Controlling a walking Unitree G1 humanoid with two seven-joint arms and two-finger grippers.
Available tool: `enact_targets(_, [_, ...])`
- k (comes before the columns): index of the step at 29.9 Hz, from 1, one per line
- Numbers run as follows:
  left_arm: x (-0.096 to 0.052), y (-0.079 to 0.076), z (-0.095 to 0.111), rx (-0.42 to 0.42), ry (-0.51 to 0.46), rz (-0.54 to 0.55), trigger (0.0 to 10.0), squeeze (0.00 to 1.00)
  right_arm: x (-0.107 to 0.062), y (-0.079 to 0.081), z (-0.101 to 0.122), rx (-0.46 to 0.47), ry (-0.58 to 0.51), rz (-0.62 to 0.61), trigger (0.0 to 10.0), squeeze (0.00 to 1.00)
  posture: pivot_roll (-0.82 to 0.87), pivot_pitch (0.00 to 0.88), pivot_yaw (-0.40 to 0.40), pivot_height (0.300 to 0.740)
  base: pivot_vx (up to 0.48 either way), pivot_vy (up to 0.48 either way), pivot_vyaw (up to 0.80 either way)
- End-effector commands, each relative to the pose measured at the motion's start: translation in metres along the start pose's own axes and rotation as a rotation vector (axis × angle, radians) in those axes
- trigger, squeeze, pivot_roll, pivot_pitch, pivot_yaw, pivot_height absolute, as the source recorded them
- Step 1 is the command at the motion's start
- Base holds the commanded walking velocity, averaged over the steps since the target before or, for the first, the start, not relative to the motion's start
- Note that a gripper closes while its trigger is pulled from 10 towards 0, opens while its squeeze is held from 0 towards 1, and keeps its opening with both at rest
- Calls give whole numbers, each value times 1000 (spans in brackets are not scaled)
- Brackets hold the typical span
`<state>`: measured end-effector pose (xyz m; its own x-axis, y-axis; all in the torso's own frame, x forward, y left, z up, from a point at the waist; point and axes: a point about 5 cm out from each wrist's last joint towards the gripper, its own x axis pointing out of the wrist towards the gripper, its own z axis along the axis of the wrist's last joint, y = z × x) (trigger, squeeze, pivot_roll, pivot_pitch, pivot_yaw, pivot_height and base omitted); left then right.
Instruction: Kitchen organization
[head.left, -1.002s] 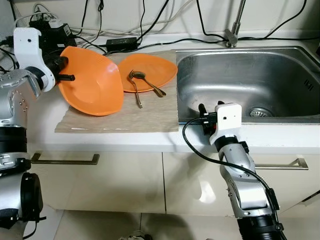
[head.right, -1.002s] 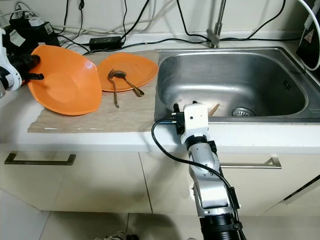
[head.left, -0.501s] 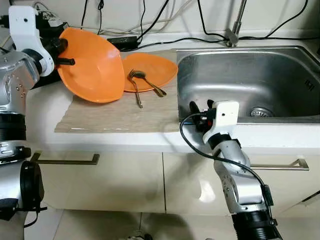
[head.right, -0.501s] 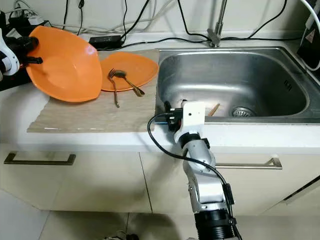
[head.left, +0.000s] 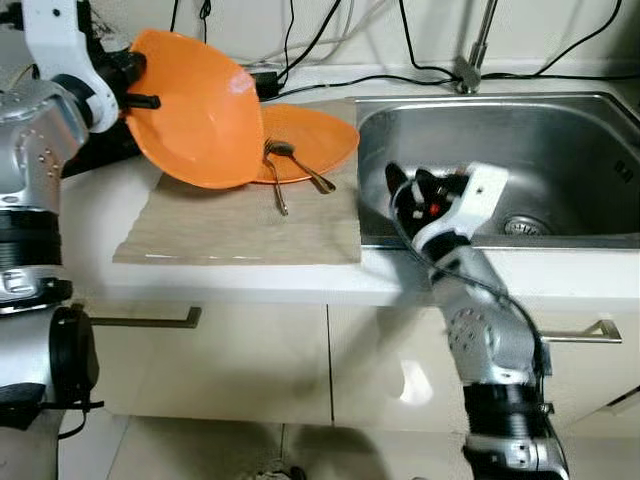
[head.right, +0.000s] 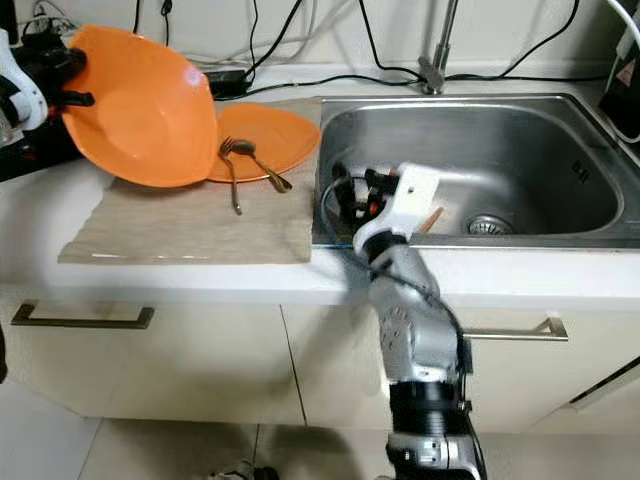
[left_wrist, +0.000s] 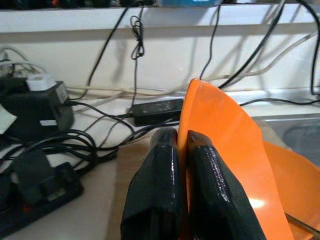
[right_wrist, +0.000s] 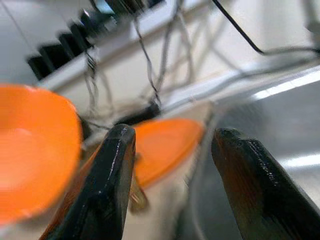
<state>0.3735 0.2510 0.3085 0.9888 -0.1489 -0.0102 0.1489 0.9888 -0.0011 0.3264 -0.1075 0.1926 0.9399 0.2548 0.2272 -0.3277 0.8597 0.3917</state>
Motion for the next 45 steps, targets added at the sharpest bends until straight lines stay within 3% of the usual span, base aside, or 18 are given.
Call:
enact_targets(1, [-3, -6, 26, 21, -87, -25, 0, 0, 3, 4, 2, 25, 5, 26, 10000, 0, 12, 0, 99, 740, 0, 0, 0])
enact_targets(10, [-1, -19, 32, -11, -114, -68, 0, 0, 14, 6, -8, 134, 50, 39, 10000, 0, 14, 0, 99, 740, 0, 0, 0])
enact_targets(14, [-1, -23, 39, -62, -149, -84, 0, 0, 18, 11, -26, 198, 103, 49, 10000, 0, 19, 0, 97, 740, 0, 0, 0])
enact_targets(21, [-2, -34, 50, -123, -186, -118, 0, 0, 27, 21, -37, 263, 120, 86, 10000, 0, 28, 0, 97, 740, 0, 0, 0])
enact_targets(30, [-5, -43, 59, -167, -214, -149, 0, 0, 40, 35, -28, 328, 64, 167, 10000, 0, 32, 0, 97, 740, 0, 0, 0])
enact_targets(39, [-6, -44, 58, -177, -210, -149, 0, 0, 46, 50, -15, 344, 19, 235, 10000, 0, 32, 0, 96, 740, 0, 0, 0])
enact_targets(45, [-5, -53, 57, -203, -204, -178, 0, 0, 53, 66, -14, 352, 16, 290, 10000, 0, 32, 0, 98, 740, 0, 0, 0])
